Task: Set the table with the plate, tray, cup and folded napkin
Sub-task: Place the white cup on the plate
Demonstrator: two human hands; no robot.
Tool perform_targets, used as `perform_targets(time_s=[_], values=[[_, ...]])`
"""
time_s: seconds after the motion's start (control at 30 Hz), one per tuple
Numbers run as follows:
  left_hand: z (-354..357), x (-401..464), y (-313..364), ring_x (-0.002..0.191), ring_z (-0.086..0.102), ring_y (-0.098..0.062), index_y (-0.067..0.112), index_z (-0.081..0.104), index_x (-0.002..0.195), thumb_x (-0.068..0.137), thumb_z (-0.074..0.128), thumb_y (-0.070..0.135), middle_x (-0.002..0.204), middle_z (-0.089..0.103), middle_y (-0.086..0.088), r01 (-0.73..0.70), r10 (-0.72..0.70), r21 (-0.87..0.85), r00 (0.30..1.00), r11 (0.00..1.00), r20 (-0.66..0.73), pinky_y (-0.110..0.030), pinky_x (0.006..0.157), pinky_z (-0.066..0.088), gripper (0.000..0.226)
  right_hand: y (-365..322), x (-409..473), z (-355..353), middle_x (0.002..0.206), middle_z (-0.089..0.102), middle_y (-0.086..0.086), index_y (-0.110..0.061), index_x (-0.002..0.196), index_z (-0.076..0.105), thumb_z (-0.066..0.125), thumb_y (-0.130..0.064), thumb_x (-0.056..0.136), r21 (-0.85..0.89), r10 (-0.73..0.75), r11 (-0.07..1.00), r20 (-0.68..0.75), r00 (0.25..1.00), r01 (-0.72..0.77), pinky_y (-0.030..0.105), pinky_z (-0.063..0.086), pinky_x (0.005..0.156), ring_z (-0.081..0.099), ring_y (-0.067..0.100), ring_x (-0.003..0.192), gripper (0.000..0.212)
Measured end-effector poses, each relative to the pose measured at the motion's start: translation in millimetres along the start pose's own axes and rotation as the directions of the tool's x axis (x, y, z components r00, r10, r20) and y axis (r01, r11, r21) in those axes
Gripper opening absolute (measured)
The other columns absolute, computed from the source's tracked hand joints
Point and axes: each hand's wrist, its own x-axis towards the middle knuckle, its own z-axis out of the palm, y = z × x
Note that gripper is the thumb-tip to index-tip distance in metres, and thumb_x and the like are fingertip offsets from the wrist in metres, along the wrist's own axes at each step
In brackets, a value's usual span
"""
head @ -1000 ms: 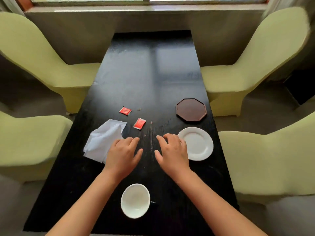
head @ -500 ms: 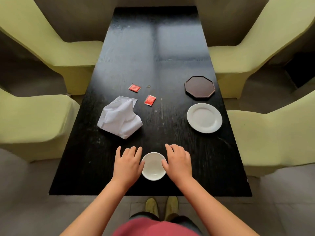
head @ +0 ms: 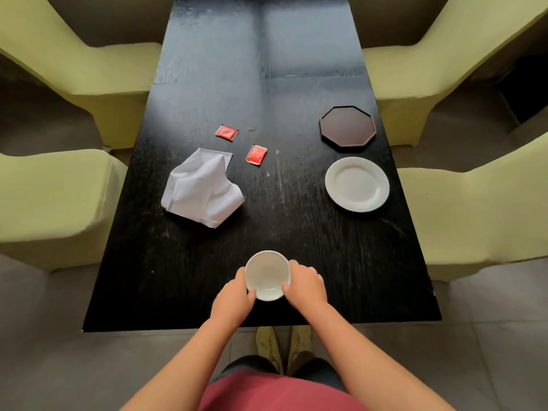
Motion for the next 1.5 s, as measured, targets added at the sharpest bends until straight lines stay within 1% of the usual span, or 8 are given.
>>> perform_targets(time_s=[0.1,0.23,0.47,0.6,0.77,0.97,1.1,1.5], values=[[2,-1,1,0.089,0.057,-0.015,0.024,0.041,0.13,0.087,0.051,0.012,0.107,0.06,-0.002,0.118,-0.105,-0.435,0.993,0.893,0.055,-0.036,0.074,0.053,0.046,-1,1,1,0.103,0.066,0.008,-0.012,0.11,0.052,0.048,-0.016,0.085,0.036,0.024,0.999,-0.026,0.999,-0.023,0.036,0.04,0.091,0.058,0.028,0.098,0.025],[3,0,6,0.084,0.064,-0.021,0.024,0.047,0.128,0.084,0.05,0.002,0.101,0.064,-0.01,0.217,-0.212,-0.644,0.973,0.733,0.087,-0.037,0.069,0.059,0.049,-2,1,-2,0.101,0.069,0.005,-0.015,0.112,0.055,0.044,-0.011,0.087,0.095,0.06,0.994,-0.018,0.998,-0.058,0.039,0.024,0.114,0.06,0.023,0.099,0.027],[-24,11,19,0.094,0.065,-0.017,0.014,0.054,0.122,0.085,0.059,0.011,0.103,0.068,-0.009,0.14,-0.245,-0.843,0.97,0.519,0.011,-0.026,0.071,0.052,0.037,-4,-3,-30,0.1,0.069,0.001,-0.019,0.109,0.061,0.055,-0.017,0.082,0.488,0.131,0.87,-0.089,0.987,-0.072,0.036,0.048,0.089,0.061,0.023,0.096,0.027],[-41,16,49,0.096,0.063,-0.013,0.029,0.062,0.1,0.086,0.061,0.019,0.105,0.068,-0.002,0.001,-0.164,-0.869,0.982,0.494,-0.092,-0.028,0.071,0.051,0.018,3,-3,-51,0.095,0.069,-0.003,-0.018,0.103,0.063,0.062,-0.016,0.078,0.673,0.215,0.734,-0.108,0.971,-0.087,0.024,0.044,0.07,0.061,0.014,0.088,0.026],[-49,20,92,0.109,0.058,-0.013,0.037,0.06,0.112,0.083,0.057,0.006,0.117,0.063,0.005,0.004,0.025,-0.934,1.0,0.358,0.014,-0.04,0.082,0.053,0.042,22,-3,-74,0.093,0.068,-0.003,-0.02,0.101,0.06,0.069,-0.015,0.072,0.824,0.325,0.562,-0.136,0.936,-0.075,0.027,0.05,0.073,0.063,0.013,0.089,0.03],[-46,43,134,0.108,0.061,-0.014,0.032,0.057,0.114,0.086,0.06,0.004,0.119,0.062,0.002,0.007,0.11,-0.934,0.993,0.356,0.05,-0.036,0.077,0.057,0.039,60,9,-97,0.106,0.058,-0.009,-0.035,0.134,0.037,0.066,-0.017,0.08,0.897,0.308,0.438,-0.081,0.948,-0.066,0.027,0.045,0.084,0.056,0.009,0.101,0.064],[-35,64,165,0.106,0.061,-0.014,0.028,0.058,0.111,0.087,0.061,0.008,0.116,0.063,0.001,0.03,0.056,-0.924,0.997,0.382,0.056,-0.034,0.075,0.057,0.031,91,29,-117,0.123,0.059,-0.008,-0.033,0.133,0.045,0.061,-0.012,0.085,0.912,0.234,0.409,-0.059,0.971,-0.043,0.038,0.047,0.099,0.057,0.009,0.11,0.055],[-1,165,247,0.102,0.065,-0.013,0.025,0.063,0.118,0.089,0.057,0.006,0.113,0.068,0.004,-0.042,0.079,-0.892,0.997,0.45,-0.007,-0.028,0.069,0.058,0.035,155,113,-139,0.112,0.067,-0.004,-0.038,0.127,0.048,0.063,-0.016,0.084,0.941,0.409,0.335,-0.11,0.906,-0.037,0.007,0.042,0.064,0.06,0.005,0.101,0.051]])
